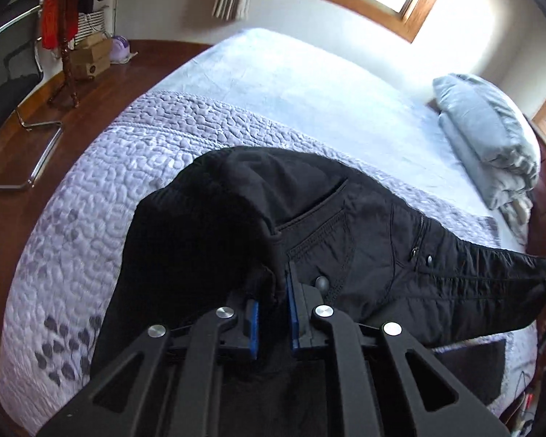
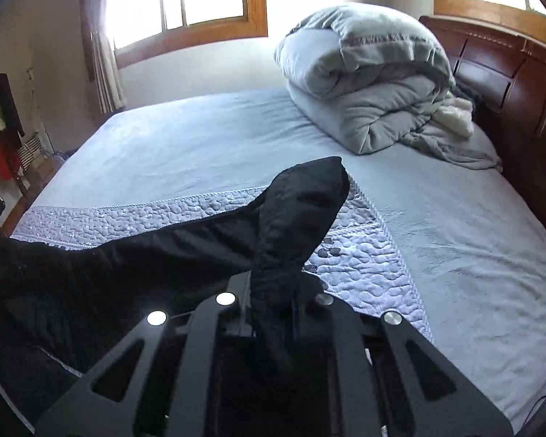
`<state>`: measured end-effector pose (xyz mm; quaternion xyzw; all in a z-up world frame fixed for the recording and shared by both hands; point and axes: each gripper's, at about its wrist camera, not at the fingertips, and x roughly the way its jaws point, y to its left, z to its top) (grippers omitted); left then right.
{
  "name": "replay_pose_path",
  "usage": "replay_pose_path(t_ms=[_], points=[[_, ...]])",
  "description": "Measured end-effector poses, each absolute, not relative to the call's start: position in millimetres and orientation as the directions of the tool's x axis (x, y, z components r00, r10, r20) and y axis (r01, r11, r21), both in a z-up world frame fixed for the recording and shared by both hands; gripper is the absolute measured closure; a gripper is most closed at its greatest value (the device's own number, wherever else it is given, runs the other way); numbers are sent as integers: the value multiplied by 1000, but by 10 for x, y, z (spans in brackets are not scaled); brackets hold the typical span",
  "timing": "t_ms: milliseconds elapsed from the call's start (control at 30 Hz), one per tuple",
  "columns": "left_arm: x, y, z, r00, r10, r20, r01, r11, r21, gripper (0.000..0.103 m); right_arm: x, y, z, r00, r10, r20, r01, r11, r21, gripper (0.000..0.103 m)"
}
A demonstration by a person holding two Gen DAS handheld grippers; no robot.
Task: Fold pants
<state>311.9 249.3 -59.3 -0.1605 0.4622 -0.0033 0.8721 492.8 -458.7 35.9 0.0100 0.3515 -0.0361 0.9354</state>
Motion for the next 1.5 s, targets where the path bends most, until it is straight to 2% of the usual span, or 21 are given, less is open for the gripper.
replay_pose_path(t_ms=[200,333,433,533,600,700,767,800,867,967,1033,1200,1267,1300,1367,1467,1500], points=[[2143,2853,-788,628,-214,-748,-161,905,-394,87,3958,-4602,283,790,-163,-591,110,986,-125,91],[1607,2944,-1108,628,-242,-740,-199,869,-453,84,3483,-4708,40,776,-189,-602,163,982,-99,89],[1342,2955,-1314,620,-236,-748,-221,863,-455,82,3181,-4779,-231,734,-218,-643,193,975,-110,87],[1152,2965,-1474,604,-225,-764,-253,855,-452,78,2917,-4808,-525,674,-252,-695,226,965,-131,82],[1047,2984,-1551,587,-184,-788,-291,861,-418,77,2790,-4821,-689,627,-285,-725,264,953,-147,66],[823,3089,-1599,579,-145,-802,-359,838,-411,58,2498,-4843,-805,599,-277,-751,310,945,-102,51],[688,3111,-1607,557,-141,-818,-391,825,-409,40,2332,-4850,-808,592,-253,-765,335,941,-53,41],[634,3108,-1616,545,-143,-826,-402,820,-407,37,2268,-4836,-787,593,-247,-766,343,939,-38,39],[466,3084,-1621,544,-170,-822,-411,800,-437,21,2126,-4828,-790,581,-229,-781,361,932,-4,38],[317,3024,-1602,588,-225,-777,-426,731,-533,13,1918,-4794,-819,568,-209,-796,392,919,38,35],[299,2953,-1594,615,-242,-750,-423,701,-574,11,1809,-4763,-824,572,-184,-799,409,908,84,34],[662,2803,-1615,599,-210,-772,-464,695,-549,10,1743,-4622,-813,583,-136,-801,412,899,148,34],[836,2809,-1663,589,-192,-785,-493,684,-537,15,1737,-4544,-778,598,-114,-794,396,902,169,34],[943,2820,-1703,575,-184,-797,-511,680,-526,24,1740,-4523,-761,602,-108,-791,392,903,175,34],[1124,2814,-1783,531,-227,-816,-513,681,-523,75,1736,-4478,-733,610,-91,-787,387,901,196,34],[1270,2790,-1698,522,-216,-825,-498,709,-500,91,1722,-4431,-714,613,-39,-789,379,891,251,34],[1282,2776,-1613,541,-204,-816,-478,723,-498,92,1711,-4418,-702,618,-31,-786,377,889,261,33]])
